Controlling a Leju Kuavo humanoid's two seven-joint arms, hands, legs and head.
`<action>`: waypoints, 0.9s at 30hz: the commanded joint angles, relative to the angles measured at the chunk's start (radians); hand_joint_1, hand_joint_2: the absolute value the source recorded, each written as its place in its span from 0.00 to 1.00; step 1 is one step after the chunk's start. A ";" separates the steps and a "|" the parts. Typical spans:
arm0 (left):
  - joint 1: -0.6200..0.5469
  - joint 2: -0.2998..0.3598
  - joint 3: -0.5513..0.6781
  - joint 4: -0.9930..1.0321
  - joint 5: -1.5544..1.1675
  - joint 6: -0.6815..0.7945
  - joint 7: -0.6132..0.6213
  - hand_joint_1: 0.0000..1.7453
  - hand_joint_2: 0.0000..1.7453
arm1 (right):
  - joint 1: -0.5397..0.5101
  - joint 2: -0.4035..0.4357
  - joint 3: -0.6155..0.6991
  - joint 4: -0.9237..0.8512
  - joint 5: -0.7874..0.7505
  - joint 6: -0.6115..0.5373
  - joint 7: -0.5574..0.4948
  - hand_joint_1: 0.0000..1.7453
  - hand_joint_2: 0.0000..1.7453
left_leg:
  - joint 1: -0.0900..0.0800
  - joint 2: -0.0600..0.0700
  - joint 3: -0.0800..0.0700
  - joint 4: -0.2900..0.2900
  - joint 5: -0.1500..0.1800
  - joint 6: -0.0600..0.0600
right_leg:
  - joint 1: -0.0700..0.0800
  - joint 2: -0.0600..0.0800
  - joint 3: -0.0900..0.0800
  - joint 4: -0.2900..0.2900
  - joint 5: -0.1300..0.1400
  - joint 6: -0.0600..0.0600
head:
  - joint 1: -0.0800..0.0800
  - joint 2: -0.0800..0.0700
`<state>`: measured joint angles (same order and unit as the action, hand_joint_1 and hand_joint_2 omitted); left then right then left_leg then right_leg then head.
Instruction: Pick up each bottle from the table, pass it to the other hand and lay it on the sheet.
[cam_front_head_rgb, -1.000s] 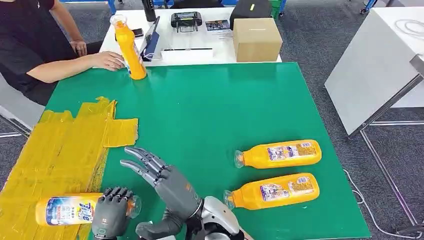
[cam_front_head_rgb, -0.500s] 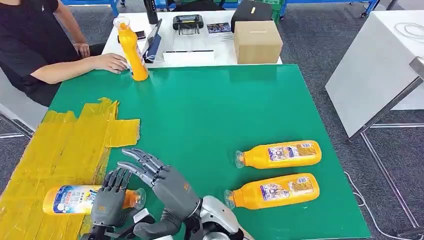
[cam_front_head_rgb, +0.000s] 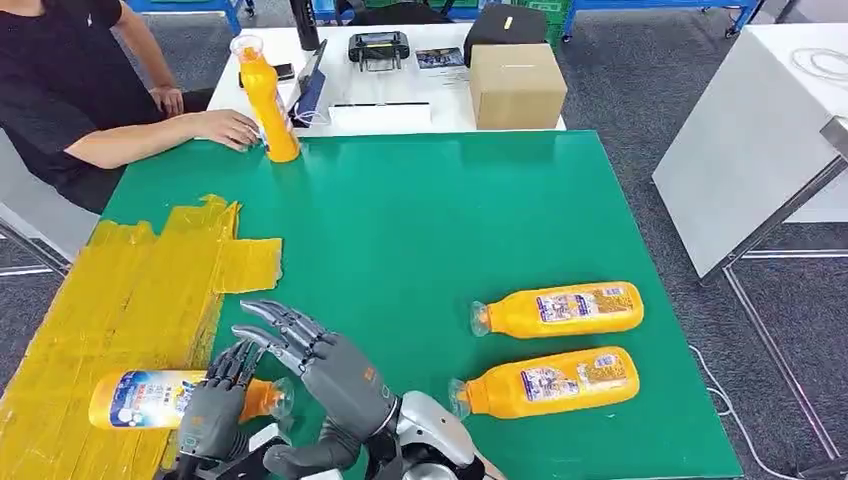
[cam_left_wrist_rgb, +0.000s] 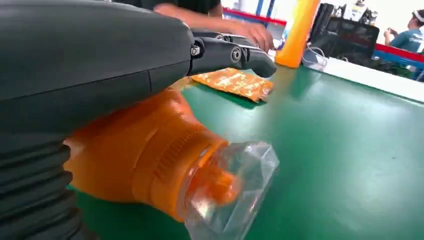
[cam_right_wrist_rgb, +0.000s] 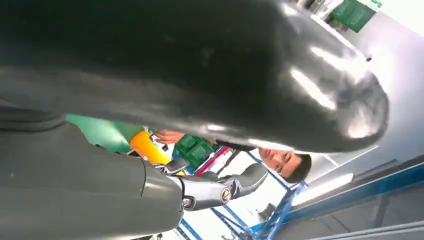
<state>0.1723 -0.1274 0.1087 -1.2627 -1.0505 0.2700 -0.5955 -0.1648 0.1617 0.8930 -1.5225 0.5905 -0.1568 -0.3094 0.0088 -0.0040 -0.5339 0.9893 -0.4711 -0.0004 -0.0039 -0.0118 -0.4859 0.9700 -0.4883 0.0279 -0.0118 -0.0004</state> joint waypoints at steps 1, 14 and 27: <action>0.078 0.029 0.068 -0.010 0.158 -0.259 -0.057 0.00 0.00 | -0.043 -0.008 0.006 0.072 -0.005 0.016 -0.008 0.00 0.00 | -0.001 0.007 0.000 -0.001 0.000 0.000 | 0.000 0.007 -0.002 -0.001 0.002 0.000 | 0.000 0.000; 0.146 0.031 0.130 -0.199 0.510 -0.567 -0.103 0.00 0.00 | -0.038 -0.007 -0.005 0.081 -0.016 0.025 -0.018 0.00 0.00 | 0.000 0.005 -0.001 0.000 0.001 0.000 | 0.001 0.005 -0.003 -0.001 0.002 0.000 | 0.000 0.000; 0.151 -0.222 0.295 -0.610 0.965 -0.704 -0.089 0.00 0.00 | 0.117 -0.037 -0.116 -0.036 0.028 -0.074 -0.052 0.00 0.00 | 0.001 -0.001 -0.011 0.003 0.000 0.001 | 0.001 -0.001 -0.011 0.000 0.000 0.001 | 0.000 0.000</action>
<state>0.3128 -0.1553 0.2626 -1.5749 -0.3126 -0.3778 -0.7034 -0.1476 0.1701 0.8732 -1.4912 0.5909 -0.1740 -0.3319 0.0089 -0.0030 -0.5429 0.9901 -0.4710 -0.0001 -0.0041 -0.0109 -0.4965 0.9700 -0.4880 0.0280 -0.0118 -0.0004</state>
